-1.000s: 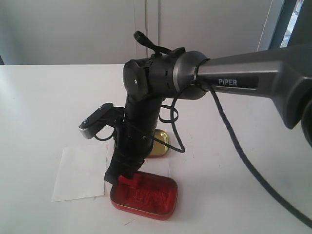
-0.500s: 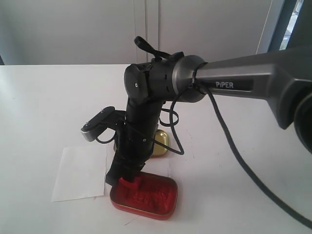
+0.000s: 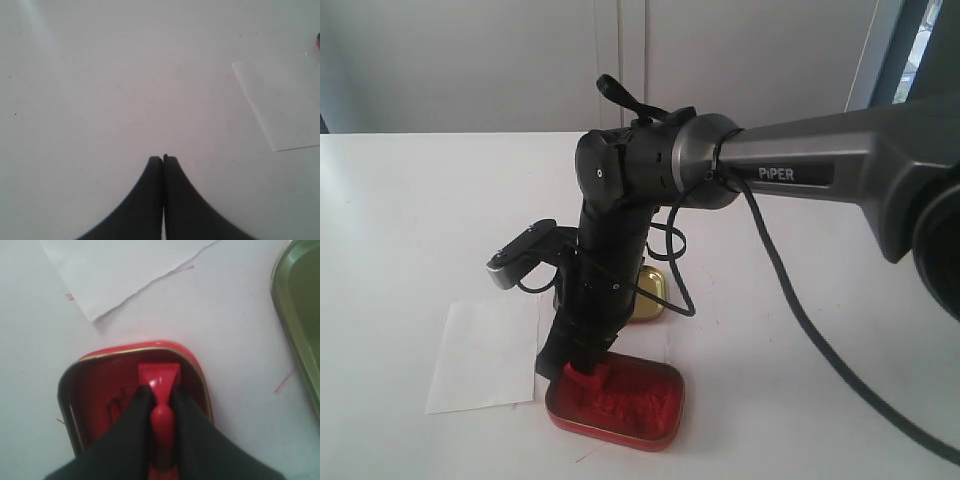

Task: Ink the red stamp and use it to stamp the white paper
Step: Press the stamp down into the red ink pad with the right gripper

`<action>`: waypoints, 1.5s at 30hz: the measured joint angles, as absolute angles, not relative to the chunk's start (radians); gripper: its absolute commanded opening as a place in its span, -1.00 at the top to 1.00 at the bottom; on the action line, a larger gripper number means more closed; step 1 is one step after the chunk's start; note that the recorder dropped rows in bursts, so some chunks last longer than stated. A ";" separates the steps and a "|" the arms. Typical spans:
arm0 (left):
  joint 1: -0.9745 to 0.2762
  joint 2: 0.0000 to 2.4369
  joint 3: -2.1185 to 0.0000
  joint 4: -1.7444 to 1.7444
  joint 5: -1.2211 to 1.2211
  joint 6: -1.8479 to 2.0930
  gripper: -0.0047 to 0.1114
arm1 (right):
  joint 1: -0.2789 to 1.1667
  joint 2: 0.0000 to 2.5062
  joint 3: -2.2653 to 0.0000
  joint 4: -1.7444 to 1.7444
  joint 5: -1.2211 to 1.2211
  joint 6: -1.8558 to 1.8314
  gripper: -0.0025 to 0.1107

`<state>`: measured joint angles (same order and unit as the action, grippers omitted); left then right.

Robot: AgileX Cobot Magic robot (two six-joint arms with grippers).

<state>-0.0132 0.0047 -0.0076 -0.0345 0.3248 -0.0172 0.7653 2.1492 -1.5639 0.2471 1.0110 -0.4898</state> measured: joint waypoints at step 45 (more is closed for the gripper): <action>-0.013 0.005 -0.008 -0.035 0.325 -0.017 0.92 | 0.773 2.143 -1.572 0.190 0.994 -0.291 0.96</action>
